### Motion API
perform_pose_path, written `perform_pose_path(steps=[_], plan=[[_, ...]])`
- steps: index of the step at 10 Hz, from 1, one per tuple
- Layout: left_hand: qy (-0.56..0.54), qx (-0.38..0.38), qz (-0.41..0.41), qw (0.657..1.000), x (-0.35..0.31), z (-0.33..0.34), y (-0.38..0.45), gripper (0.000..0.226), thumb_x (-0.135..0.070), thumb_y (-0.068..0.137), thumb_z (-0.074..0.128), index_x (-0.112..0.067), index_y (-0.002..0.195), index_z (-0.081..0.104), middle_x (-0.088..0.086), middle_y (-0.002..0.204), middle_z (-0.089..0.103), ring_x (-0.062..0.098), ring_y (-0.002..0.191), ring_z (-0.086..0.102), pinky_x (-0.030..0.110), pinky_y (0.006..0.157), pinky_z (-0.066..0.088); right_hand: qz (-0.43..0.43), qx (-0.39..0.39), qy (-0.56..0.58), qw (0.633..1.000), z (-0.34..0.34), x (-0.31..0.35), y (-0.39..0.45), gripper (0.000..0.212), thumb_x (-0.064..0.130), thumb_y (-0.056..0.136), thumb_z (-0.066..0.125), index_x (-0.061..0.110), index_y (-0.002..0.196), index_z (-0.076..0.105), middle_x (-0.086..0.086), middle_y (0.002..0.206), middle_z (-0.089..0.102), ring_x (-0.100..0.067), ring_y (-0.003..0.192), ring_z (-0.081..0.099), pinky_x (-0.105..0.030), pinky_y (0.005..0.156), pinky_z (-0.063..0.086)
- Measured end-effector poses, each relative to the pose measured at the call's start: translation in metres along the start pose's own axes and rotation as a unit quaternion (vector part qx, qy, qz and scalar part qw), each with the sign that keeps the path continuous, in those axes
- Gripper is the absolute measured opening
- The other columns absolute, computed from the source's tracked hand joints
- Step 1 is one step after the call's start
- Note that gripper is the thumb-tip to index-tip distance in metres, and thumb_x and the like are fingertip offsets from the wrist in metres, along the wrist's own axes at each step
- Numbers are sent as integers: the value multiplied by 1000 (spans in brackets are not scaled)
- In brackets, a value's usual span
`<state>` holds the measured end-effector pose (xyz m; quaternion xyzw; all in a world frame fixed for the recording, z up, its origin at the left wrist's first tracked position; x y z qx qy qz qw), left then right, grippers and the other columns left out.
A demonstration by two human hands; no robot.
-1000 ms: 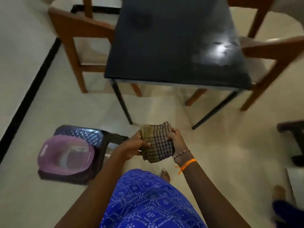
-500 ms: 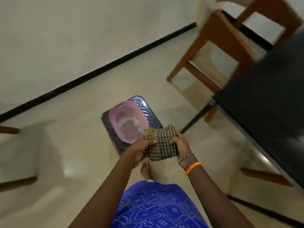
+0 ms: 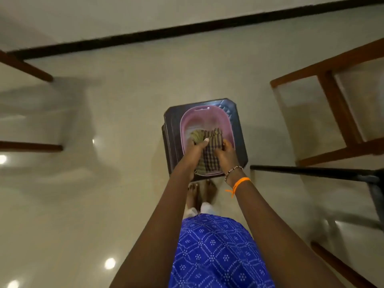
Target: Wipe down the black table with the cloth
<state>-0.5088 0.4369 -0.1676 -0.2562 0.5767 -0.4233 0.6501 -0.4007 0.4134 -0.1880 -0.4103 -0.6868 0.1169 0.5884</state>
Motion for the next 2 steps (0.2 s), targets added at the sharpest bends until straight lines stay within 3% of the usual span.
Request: perform_pose_path(steps=[1, 2], plan=[[-10, -28, -19, 999, 9, -6, 30, 37, -21, 94, 47, -7, 129, 48, 21, 126, 58, 34, 114, 57, 48, 100, 45, 6, 22, -54, 998, 26, -12, 29, 34, -2, 88, 46, 4, 119, 57, -16, 111, 64, -25, 95, 58, -27, 74, 50], [-16, -25, -32, 999, 10, -9, 41, 38, -24, 97, 41, -5, 129, 48, 17, 123, 59, 29, 109, 58, 38, 93, 48, 4, 33, -100, 994, 36, -21, 47, 47, -3, 89, 42, 10, 133, 47, -15, 129, 57, -30, 116, 54, -42, 103, 43]])
Point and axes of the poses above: each hand's wrist, its own y-axis towards the middle knuckle, its own z-axis out of the palm, x = y × z, the point moved 6 cm from there along y, towards the middle knuckle
